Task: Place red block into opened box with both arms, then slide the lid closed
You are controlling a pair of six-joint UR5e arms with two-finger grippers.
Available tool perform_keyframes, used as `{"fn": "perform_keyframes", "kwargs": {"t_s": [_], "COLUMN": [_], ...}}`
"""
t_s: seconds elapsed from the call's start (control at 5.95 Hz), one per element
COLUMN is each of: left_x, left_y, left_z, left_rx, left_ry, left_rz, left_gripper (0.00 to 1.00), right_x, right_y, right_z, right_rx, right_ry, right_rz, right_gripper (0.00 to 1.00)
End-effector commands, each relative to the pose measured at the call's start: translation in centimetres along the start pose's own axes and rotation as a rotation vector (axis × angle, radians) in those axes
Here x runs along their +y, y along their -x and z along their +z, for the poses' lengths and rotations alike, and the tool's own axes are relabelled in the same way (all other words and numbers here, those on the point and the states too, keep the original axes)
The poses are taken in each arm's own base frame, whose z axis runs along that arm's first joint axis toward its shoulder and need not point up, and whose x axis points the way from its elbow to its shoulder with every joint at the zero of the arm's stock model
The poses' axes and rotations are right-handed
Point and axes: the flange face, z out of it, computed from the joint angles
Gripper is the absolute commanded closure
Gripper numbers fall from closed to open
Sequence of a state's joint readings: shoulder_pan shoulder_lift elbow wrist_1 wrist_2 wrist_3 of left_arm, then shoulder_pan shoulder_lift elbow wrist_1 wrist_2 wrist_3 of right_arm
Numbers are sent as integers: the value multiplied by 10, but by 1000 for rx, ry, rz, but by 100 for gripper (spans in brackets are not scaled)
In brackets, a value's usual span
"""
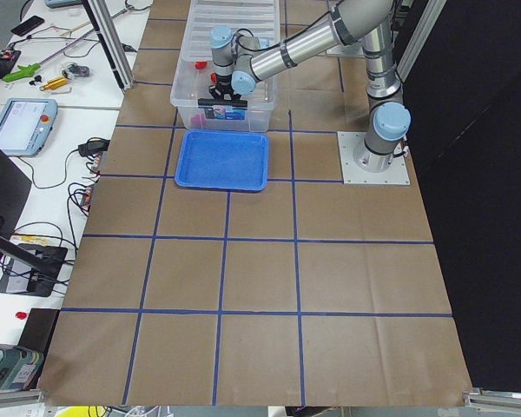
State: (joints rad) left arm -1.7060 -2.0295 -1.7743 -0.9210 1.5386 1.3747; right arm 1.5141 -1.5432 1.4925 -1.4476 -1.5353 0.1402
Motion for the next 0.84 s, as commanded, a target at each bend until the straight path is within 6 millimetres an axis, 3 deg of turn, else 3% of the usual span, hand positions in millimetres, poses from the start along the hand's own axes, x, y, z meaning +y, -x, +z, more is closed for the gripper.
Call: {"fn": "perform_keyframes", "kwargs": {"t_s": [0.0,0.17,0.34,0.67], "left_x": [0,-3,-3,1], "left_y": [-1,-2,-6,-31], "left_z": [5,-20,-66,-191], "left_rx": [16,16,35,106], "left_ry": [0,-1,3,15], "left_rz": [-13,-10,-14,-67], "left_gripper": [5,5,5,5], "right_x": [-3,-9,-18,-38], "right_y": [-8,-28,-55,-125], "right_z": [-1,0,-3,-4], "right_rx": [14,10,7,-2], "right_ry": [-6,3,-2,-10], "right_rz": [-14,-2,-36,-113], "right_gripper": [0,0,0,0]}}
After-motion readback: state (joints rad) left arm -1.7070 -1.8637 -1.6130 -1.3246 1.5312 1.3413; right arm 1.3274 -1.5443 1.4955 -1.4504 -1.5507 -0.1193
